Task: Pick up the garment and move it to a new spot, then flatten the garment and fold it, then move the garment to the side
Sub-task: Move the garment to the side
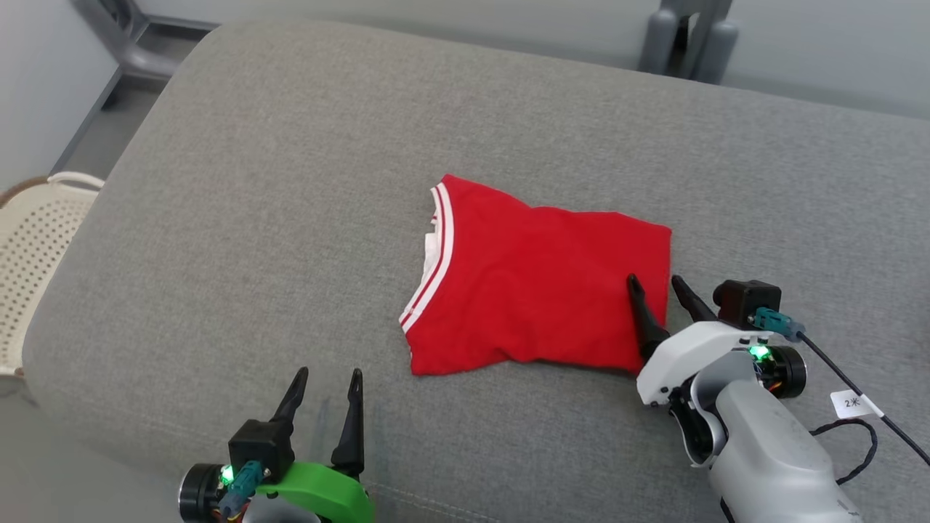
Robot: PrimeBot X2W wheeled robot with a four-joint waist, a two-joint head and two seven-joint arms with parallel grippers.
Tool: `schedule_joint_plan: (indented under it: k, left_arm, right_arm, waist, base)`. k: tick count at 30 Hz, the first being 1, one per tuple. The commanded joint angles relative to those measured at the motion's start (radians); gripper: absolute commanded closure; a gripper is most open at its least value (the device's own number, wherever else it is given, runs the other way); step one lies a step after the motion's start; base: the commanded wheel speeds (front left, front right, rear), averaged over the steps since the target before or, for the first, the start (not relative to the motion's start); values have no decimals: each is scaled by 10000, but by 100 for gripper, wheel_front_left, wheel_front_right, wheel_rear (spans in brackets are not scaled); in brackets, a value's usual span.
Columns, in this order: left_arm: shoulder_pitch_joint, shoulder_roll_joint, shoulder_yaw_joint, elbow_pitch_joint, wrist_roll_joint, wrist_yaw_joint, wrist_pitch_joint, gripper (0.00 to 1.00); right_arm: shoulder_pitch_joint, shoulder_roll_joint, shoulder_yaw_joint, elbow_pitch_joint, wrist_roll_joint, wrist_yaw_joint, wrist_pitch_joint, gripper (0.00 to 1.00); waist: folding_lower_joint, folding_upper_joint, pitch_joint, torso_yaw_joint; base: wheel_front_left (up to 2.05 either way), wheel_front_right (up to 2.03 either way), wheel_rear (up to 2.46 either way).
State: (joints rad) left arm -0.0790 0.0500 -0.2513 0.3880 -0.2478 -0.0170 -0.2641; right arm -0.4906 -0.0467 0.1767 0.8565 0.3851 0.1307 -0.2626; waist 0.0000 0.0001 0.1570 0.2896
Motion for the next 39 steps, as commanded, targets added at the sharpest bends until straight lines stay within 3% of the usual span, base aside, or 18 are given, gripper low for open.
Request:
schedule_joint_plan:
  k: [1,9,10,11,12,17,21,25,33,39]
  left_arm:
    - [-236,18,-24,-64,-73,41,11,0]
    - [-521,20,-186,-255,-28,96,11,0]
    - [-544,20,-192,-264,-31,95,11,0]
    - [-547,20,-187,-262,-36,96,11,0]
    - [-540,20,-184,-247,-40,90,11,0]
    - [-449,22,-125,-200,-45,87,11,0]
    - [-276,25,-11,-143,126,7,11,0]
    - [-300,22,75,-159,210,-87,11,0]
    - [-723,26,174,-34,433,-251,11,0]
    - [-1131,28,168,107,398,-336,11,0]
  right_arm:
    - [-152,-78,21,181,100,-3,-20,0]
    - [-129,-36,18,614,802,-2,39,0]
    - [-91,-21,204,621,917,1,69,24]
    - [-58,7,362,619,1051,3,76,89]
    - [-18,37,545,611,1199,15,78,100]
    - [-92,-18,1015,141,1545,13,24,100]
    - [-26,-50,1137,-410,1673,4,1,100]
    - [121,-91,1167,-844,1528,-3,-11,100]
    - [376,-62,1572,-1206,1342,-3,-16,100]
    - [485,-54,1669,-1339,1426,-3,-20,100]
  waist:
    - [0,-1,736,721]
    - [0,-1,971,753]
    - [0,-1,973,721]
    - [0,-1,964,692]
    - [0,-1,954,655]
    - [0,-1,801,304]
    - [0,-1,461,-430]
    - [0,-1,149,-1622]
    - [0,-1,-47,-4648]
    - [0,-1,67,-6308]
  base:
    - [0,0,0]
    - [0,0,0]
    - [0,0,0]
    - [0,0,0]
    - [0,0,0]
    - [0,0,0]
    - [0,0,0]
    - [0,0,0]
    - [0,0,0]
    - [0,0,0]
